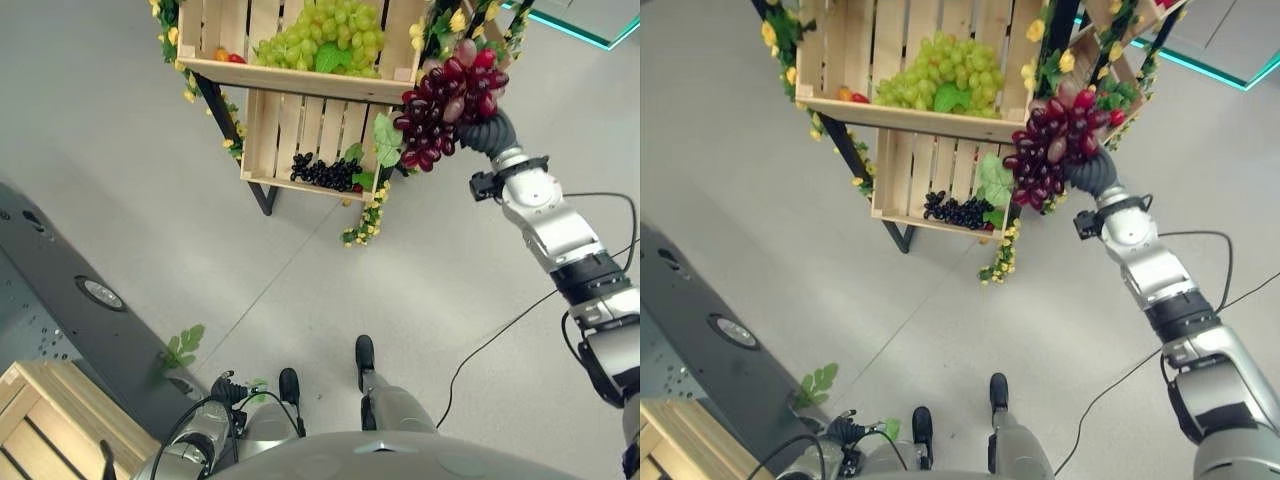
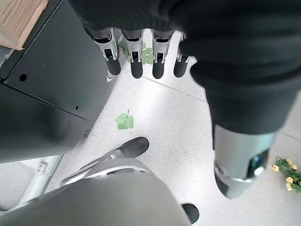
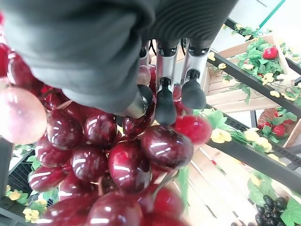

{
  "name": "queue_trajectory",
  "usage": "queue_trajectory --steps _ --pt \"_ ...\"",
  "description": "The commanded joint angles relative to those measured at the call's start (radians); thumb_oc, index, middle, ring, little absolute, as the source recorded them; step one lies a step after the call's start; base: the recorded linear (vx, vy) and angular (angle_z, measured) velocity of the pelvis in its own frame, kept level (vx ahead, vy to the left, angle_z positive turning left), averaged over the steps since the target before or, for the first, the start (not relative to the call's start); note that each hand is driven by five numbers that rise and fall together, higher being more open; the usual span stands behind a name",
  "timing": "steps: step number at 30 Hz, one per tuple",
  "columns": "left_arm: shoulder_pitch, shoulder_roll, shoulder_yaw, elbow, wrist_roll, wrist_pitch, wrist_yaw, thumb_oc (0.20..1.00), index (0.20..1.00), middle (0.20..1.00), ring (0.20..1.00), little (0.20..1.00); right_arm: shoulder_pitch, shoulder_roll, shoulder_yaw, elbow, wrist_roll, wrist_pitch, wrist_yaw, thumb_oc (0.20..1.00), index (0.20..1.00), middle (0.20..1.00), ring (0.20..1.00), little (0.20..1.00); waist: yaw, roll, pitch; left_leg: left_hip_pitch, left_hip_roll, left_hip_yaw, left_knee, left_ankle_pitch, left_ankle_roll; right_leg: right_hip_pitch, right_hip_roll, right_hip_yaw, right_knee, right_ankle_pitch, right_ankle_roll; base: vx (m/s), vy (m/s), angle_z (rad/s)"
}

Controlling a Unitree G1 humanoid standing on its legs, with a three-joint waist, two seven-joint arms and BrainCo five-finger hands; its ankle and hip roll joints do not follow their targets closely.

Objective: Pick up the fruits from the basket on one side to the basket on the other side

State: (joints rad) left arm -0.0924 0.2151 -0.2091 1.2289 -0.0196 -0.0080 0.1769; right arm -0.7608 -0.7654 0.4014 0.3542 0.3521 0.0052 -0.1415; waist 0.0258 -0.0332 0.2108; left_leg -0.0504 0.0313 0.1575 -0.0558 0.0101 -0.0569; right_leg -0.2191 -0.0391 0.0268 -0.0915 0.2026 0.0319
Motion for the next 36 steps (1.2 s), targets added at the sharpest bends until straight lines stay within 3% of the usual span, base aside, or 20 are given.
queue_trajectory --steps 1,20,36 --pt "-0.061 0.016 -0.046 0.032 -0.057 -0.014 0.009 1.0 1.0 1.0 1.0 1.0 -0.237 -0.051 0.023 0.078 0.057 -0.052 -0.028 0.2 0.2 0.2 0.2 0.2 0.034 -0.043 0.029 -0.12 0.027 -0.102 0.015 0.034 -0.01 0.035 -0.07 -0.026 0.004 -0.108 0.117 0.0 0.0 0.0" --pt "-0.041 0.04 -0.049 0.054 -0.205 -0.039 -0.005 1.0 1.0 1.0 1.0 1.0 -0.642 -0.166 0.213 0.426 0.205 -0.046 -0.04 0.2 0.2 0.2 0.2 0.2 0.087 -0.064 0.087 -0.202 0.025 -0.154 -0.012 0.085 -0.03 -0.023 -0.074 -0.075 0.004 -0.102 0.112 0.01 0.003 0.07" --pt "-0.054 0.048 -0.079 0.06 -0.21 -0.043 0.006 1.0 1.0 1.0 1.0 1.0 -0.757 -0.145 0.255 0.537 0.22 -0.055 -0.052 0.2 0.2 0.2 0.2 0.2 0.094 -0.076 0.092 -0.227 0.026 -0.174 -0.018 0.091 -0.039 -0.037 -0.073 -0.093 0.004 -0.111 0.111 0.02 0.002 0.04"
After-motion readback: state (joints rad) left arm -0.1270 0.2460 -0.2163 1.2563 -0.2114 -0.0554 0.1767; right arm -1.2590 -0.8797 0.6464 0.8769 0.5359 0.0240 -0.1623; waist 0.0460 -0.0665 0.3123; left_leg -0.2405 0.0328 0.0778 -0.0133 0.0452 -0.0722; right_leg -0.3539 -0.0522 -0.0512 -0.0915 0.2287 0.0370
